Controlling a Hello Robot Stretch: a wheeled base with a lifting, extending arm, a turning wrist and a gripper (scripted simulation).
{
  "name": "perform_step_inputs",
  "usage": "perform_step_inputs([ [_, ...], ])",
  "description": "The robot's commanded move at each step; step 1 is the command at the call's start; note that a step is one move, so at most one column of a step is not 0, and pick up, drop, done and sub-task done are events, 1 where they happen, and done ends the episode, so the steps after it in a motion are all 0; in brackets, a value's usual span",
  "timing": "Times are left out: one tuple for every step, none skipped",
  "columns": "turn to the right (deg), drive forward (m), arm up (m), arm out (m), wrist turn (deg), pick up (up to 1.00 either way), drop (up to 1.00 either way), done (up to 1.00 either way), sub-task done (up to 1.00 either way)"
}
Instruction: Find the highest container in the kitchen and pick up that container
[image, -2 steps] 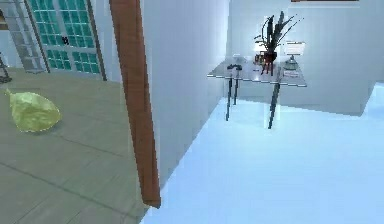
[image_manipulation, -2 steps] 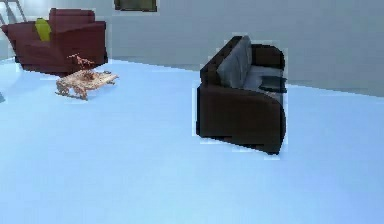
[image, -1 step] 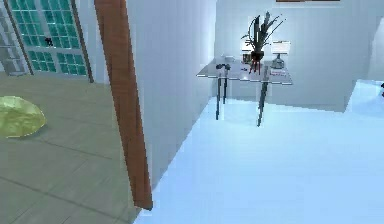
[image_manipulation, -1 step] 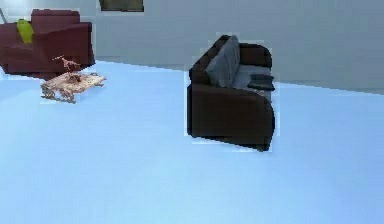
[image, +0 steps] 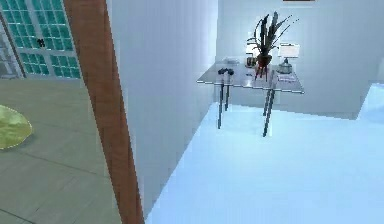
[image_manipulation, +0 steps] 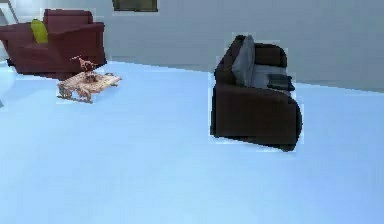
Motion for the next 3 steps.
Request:
perform_step_inputs([
  [-45.0,0.00,0.00,0.00,0.0,0.00,0.00,0.00,0.00],
  [-18.0,0.00,0.00,0.00,0.0,0.00,0.00,0.00,0.00],
  [0.0,0.30,0.00,0.00,0.0,0.00,0.00,0.00,0.00],
])
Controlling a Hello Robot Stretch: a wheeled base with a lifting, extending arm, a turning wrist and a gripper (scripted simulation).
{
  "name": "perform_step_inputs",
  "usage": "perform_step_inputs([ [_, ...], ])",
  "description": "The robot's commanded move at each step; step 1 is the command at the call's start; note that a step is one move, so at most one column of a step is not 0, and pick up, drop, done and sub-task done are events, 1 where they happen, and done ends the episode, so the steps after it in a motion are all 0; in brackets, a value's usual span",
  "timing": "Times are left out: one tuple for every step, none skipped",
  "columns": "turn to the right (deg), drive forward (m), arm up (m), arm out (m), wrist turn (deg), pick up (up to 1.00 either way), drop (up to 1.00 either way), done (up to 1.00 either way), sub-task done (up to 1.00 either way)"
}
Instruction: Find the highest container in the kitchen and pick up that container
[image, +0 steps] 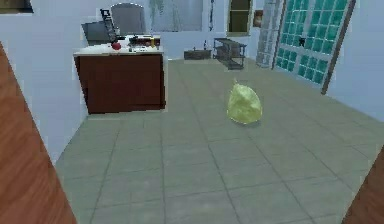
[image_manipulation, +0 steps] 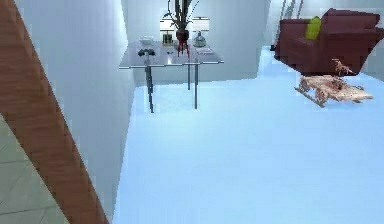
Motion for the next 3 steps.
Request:
perform_step_inputs([
  [0.0,1.00,0.00,0.00,0.0,0.00,0.00,0.00,0.00],
  [0.0,1.00,0.00,0.00,0.0,0.00,0.00,0.00,0.00],
  [0.0,0.70,0.00,0.00,0.0,0.00,0.00,0.00,0.00],
])
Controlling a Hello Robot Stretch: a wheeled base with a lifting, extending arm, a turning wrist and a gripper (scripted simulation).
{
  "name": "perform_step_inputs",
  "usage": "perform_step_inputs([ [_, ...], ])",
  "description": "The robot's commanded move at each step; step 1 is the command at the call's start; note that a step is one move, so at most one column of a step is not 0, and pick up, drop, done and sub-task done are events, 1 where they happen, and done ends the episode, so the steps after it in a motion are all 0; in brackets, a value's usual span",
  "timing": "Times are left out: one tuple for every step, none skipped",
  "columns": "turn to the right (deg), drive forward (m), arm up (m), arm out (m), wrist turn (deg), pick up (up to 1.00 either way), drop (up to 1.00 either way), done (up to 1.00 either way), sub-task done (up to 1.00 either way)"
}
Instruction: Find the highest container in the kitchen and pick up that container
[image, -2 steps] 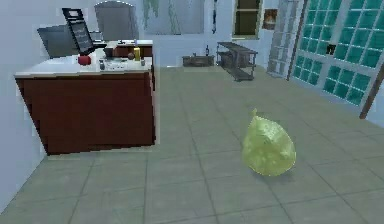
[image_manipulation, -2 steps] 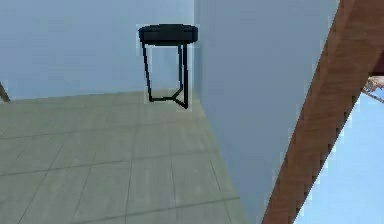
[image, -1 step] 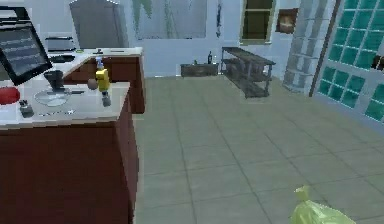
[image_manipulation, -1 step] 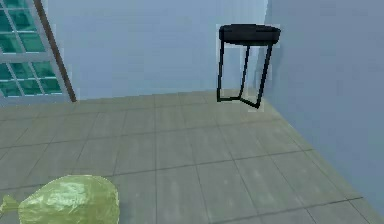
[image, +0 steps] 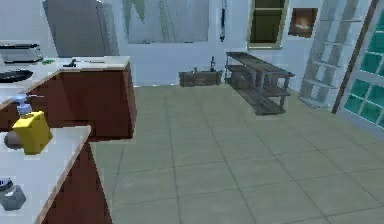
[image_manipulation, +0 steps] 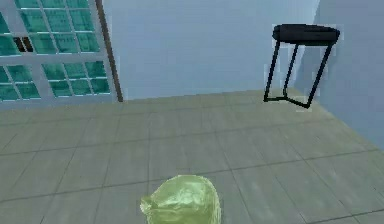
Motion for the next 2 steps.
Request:
perform_step_inputs([
  [-21.0,0.00,0.00,0.00,0.0,0.00,0.00,0.00,0.00],
  [0.0,0.05,0.00,0.00,0.0,0.00,0.00,0.00,0.00],
])
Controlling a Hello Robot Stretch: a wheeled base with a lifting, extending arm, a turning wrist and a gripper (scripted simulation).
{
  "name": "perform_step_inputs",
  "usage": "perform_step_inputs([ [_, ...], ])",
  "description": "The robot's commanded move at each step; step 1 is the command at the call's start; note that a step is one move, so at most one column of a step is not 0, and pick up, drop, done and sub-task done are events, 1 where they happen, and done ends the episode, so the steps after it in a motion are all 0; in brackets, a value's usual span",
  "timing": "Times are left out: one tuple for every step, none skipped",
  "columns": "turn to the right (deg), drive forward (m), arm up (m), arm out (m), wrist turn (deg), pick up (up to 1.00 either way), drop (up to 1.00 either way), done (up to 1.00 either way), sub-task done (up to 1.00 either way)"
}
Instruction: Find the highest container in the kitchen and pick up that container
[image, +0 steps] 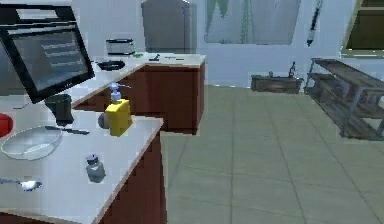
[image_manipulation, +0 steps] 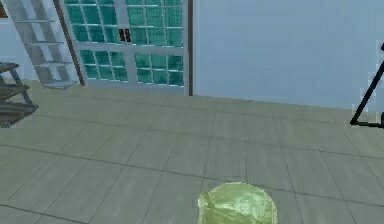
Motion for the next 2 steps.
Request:
perform_step_inputs([
  [27.0,0.00,0.00,0.00,0.0,0.00,0.00,0.00,0.00],
  [0.0,1.00,0.00,0.00,0.0,0.00,0.00,0.00,0.00],
])
